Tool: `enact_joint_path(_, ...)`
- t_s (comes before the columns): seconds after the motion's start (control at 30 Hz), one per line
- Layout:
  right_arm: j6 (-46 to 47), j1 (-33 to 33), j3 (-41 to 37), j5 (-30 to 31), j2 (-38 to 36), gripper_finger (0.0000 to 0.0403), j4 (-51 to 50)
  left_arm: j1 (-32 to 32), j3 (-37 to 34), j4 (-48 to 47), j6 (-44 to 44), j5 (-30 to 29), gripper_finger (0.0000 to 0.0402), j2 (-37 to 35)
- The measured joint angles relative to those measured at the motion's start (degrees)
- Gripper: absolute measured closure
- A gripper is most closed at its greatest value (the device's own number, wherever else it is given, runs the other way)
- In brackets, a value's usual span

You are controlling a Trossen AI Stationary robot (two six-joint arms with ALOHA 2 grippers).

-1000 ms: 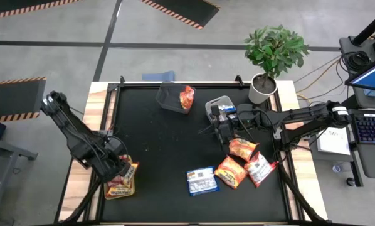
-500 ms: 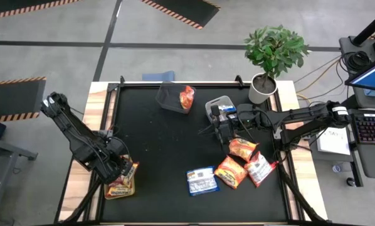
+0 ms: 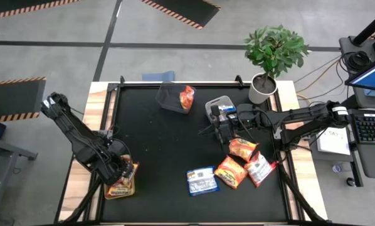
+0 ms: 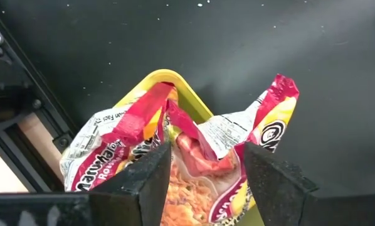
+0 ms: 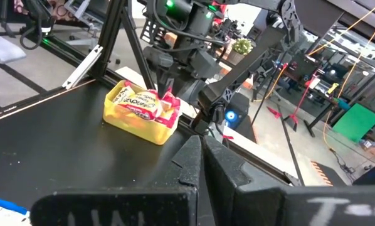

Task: Sort Maruchan noodles
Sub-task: Put the red noodle back into the yellow bin

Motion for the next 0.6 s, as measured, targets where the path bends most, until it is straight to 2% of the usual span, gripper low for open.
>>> enact_joint_path(0.2,0.0,0.0,0.0,0.0,0.0,0.0394,0.0,0.0,-0.3,0.1,0.0,1.2,0.0245,-0.2)
enact_joint_path(0.6,0.0,0.0,0.0,0.0,0.0,0.0394,0.0,0.0,-0.3,-2.1,-2.2,5.2,0.0395,-0.4)
